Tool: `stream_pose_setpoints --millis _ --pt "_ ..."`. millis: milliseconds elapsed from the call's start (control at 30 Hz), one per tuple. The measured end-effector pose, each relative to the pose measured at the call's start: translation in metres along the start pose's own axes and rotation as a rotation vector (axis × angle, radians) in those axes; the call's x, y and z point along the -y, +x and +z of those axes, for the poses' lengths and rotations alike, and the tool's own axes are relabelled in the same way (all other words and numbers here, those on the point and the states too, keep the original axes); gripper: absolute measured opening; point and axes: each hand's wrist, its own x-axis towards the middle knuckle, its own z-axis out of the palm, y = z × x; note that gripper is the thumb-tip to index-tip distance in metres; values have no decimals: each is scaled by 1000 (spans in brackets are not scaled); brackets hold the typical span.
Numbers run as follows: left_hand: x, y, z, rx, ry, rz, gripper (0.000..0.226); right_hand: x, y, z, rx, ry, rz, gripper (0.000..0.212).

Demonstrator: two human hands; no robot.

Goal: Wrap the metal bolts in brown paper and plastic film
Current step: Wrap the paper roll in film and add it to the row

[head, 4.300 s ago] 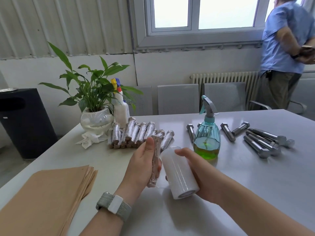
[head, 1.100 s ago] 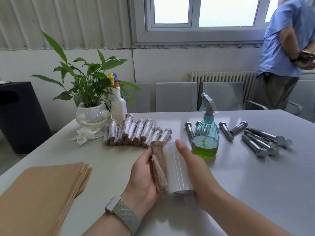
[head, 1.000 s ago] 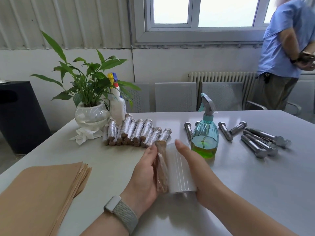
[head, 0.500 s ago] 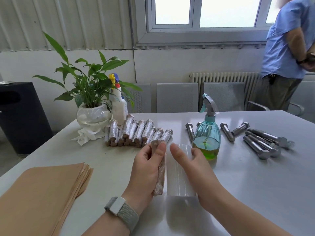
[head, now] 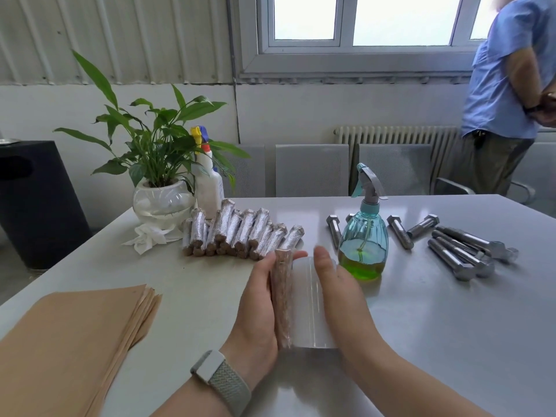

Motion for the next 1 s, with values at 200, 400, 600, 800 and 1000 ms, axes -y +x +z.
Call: stream_pose_setpoints --millis 200,400,600,800,1000 --pt "-4 5 -6 1 172 86 56 1 -1 -9 280 167 107 54" --pt "-5 7 -11 -68 415 263 60 4 -1 -5 128 -32 -114 63" --pt "-1 6 -9 -13 233 254 42 -2 -4 3 72 -62 -162 78" --pt "-2 2 -5 92 -23 50 55 -3 -1 4 -102 -174 -202 60" --pt "-1 4 -3 42 18 60 52 -1 6 -5 138 121 108 67"
